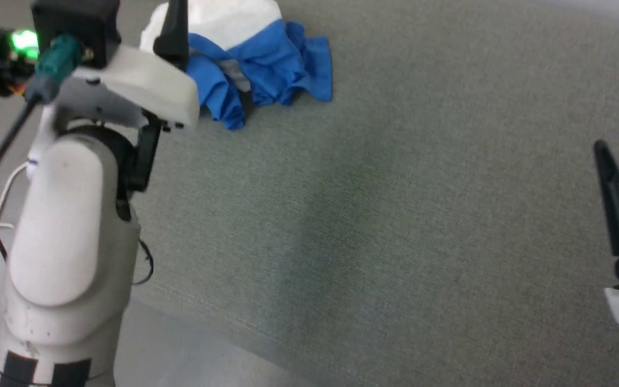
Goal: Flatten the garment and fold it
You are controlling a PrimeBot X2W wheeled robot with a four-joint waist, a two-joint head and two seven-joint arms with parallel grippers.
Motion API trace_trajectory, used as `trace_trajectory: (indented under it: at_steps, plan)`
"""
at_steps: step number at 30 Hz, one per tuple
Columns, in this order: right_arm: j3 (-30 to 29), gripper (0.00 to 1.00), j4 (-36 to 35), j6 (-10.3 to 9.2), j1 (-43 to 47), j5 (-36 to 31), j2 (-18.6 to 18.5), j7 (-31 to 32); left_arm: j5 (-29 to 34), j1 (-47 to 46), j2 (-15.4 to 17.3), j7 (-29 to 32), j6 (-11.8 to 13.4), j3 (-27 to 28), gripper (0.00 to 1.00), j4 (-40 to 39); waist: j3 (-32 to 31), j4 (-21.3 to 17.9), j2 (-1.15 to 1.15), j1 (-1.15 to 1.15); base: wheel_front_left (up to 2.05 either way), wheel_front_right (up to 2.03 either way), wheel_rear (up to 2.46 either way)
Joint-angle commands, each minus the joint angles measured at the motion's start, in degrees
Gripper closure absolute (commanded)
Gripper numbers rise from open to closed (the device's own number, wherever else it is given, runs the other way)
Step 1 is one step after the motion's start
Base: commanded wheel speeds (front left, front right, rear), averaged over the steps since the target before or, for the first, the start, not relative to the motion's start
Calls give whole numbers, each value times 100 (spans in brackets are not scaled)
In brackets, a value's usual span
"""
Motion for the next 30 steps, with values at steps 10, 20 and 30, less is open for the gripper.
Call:
trace_trajectory:
  at_steps: [10,20,30]
  plan:
    - [-659,0,-1142,-12,93,553,-667,330,-292,-866,229,1424,-114,229,0,540,1598,-659,0,-2,0,0,0]
    - [-938,0,-1310,-12,188,848,-895,321,-416,-682,285,2267,-149,125,0,885,2013,-978,0,-2,0,0,0]
    - [-1017,0,-1263,-12,184,998,-1063,183,-122,-561,598,2457,-22,44,0,1088,2275,-1296,0,-2,0,0,0]
